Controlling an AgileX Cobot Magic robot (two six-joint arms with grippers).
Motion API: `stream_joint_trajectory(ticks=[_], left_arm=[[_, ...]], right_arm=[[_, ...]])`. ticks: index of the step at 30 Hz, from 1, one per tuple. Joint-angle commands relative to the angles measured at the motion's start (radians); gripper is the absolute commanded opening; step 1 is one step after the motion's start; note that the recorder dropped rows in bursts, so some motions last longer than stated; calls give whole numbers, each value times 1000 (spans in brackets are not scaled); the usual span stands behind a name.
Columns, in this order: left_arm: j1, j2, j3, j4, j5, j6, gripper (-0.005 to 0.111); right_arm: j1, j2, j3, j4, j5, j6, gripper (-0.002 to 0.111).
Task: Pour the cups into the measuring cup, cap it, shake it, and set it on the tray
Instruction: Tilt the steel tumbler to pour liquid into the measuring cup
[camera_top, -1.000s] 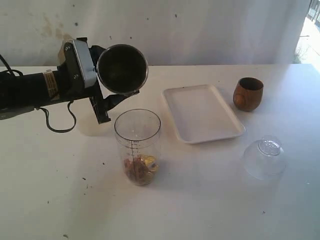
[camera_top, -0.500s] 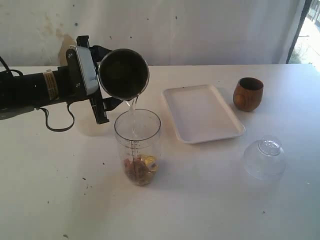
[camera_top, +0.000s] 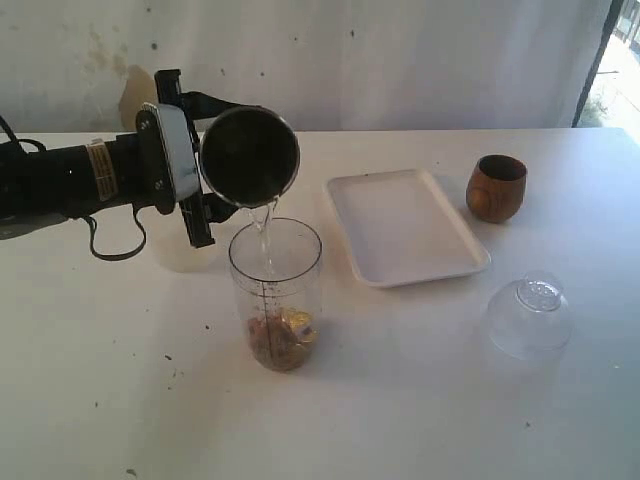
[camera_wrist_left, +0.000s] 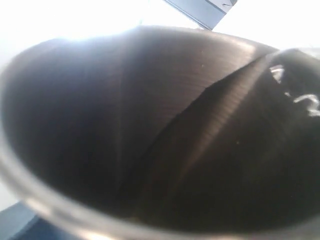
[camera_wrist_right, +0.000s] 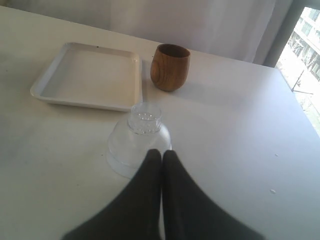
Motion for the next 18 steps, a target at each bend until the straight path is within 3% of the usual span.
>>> stream_joint_trajectory(ticks=[1,18], left_arm=[[-2,-12,-13,-41,-57,21,0],[-2,-12,-13,-77,-48,191,0]], right_arm=[[-7,-5,7,-2,-9,-5,0],[-7,-5,7,0,-9,-5,0]])
